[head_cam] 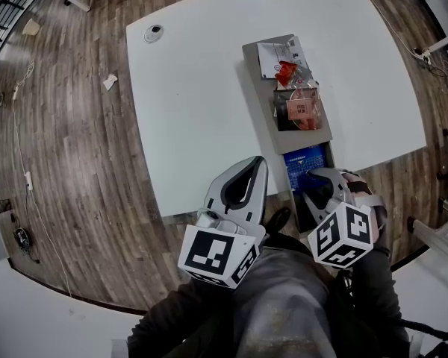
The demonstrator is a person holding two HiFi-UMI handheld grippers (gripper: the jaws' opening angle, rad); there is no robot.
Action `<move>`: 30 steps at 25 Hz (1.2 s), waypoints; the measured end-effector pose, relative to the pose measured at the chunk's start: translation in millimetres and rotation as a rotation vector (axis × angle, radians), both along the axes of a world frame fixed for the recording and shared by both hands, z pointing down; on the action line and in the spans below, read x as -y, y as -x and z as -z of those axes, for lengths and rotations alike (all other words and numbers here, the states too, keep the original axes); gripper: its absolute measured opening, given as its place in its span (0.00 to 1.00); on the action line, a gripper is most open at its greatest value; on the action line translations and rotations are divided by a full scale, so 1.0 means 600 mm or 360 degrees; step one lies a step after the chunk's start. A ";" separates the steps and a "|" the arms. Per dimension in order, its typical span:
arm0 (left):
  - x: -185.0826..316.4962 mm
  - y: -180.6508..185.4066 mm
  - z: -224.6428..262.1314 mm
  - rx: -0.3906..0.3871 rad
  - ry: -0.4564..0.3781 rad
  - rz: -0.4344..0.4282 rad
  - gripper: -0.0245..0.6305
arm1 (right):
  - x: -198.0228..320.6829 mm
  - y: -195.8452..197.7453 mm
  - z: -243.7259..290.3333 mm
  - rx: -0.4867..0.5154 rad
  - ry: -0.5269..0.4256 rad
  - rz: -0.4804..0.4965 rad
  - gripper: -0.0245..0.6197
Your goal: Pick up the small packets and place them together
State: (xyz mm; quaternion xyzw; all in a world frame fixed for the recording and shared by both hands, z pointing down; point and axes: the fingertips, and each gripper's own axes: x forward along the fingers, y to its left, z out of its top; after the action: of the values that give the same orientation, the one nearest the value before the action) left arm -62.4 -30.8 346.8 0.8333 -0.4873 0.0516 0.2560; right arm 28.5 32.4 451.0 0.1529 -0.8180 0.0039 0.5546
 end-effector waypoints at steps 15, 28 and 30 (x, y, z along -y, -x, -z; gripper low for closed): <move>-0.019 0.043 -0.007 -0.0026 0.0011 0.0115 0.03 | -0.030 0.014 -0.048 -0.0198 0.0223 0.0240 0.57; 0.000 0.041 -0.013 -0.0027 0.0033 0.0073 0.03 | -0.004 0.016 -0.038 -0.0202 0.0082 0.0254 0.35; 0.000 0.035 -0.013 -0.0028 0.0034 0.0059 0.03 | -0.004 0.014 -0.040 -0.0200 0.0094 0.0253 0.38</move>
State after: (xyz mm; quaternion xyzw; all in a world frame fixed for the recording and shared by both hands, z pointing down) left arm -83.6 -30.7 354.5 0.8218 -0.4997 0.0448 0.2699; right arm 19.9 34.7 475.2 0.0710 -0.7907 -0.0257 0.6075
